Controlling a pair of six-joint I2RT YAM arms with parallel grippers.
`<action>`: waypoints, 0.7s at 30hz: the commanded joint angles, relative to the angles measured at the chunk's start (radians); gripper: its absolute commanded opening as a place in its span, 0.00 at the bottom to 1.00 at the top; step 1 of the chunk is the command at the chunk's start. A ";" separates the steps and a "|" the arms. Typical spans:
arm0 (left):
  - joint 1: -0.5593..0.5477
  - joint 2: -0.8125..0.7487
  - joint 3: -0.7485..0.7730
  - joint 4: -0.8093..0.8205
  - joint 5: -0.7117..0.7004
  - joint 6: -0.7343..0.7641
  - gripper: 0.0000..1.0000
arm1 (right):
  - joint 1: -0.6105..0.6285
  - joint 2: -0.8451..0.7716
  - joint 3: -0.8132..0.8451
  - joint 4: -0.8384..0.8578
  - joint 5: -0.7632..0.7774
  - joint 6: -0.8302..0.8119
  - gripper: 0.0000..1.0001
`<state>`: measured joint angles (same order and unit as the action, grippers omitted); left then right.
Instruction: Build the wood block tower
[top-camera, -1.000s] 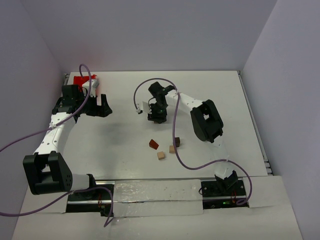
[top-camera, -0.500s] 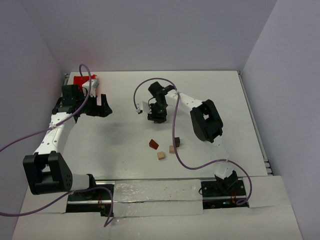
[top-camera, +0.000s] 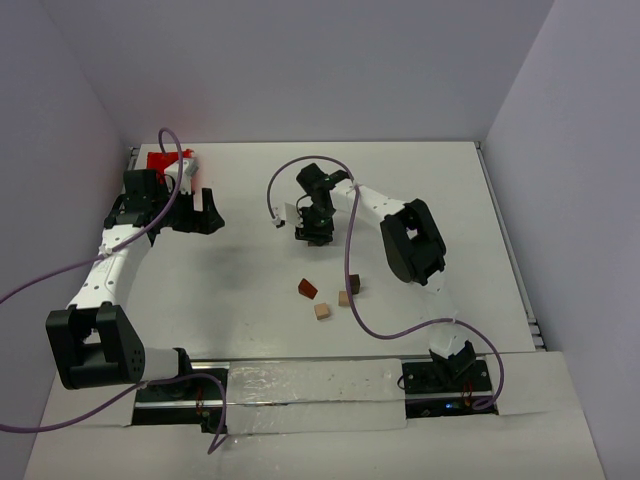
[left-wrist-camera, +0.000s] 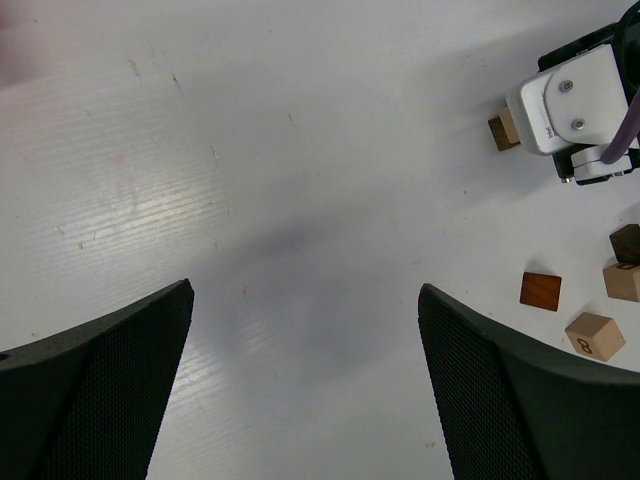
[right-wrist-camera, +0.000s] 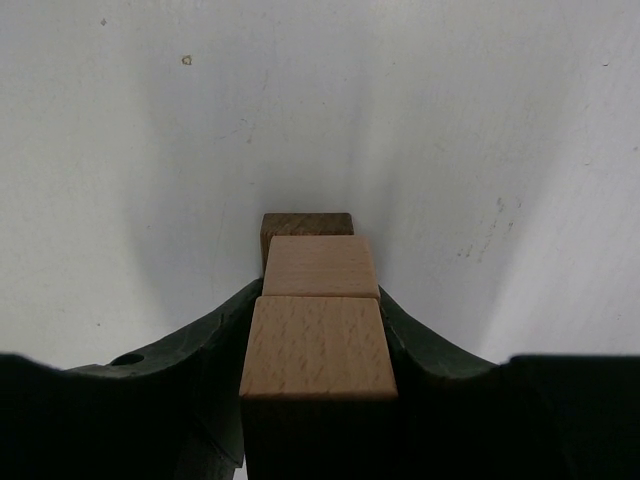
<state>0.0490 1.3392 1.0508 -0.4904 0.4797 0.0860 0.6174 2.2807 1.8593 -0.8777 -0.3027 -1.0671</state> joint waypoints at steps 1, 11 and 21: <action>0.005 0.000 0.025 0.012 0.004 -0.005 0.99 | 0.007 0.029 0.032 -0.010 0.017 -0.004 0.48; 0.005 -0.003 0.023 0.012 0.004 -0.004 0.99 | 0.008 0.029 0.033 -0.015 0.016 -0.005 0.46; 0.005 -0.001 0.021 0.012 0.005 -0.005 0.99 | 0.007 0.029 0.034 -0.007 0.019 0.012 0.73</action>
<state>0.0490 1.3392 1.0508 -0.4904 0.4793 0.0860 0.6178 2.2829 1.8664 -0.8790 -0.2950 -1.0640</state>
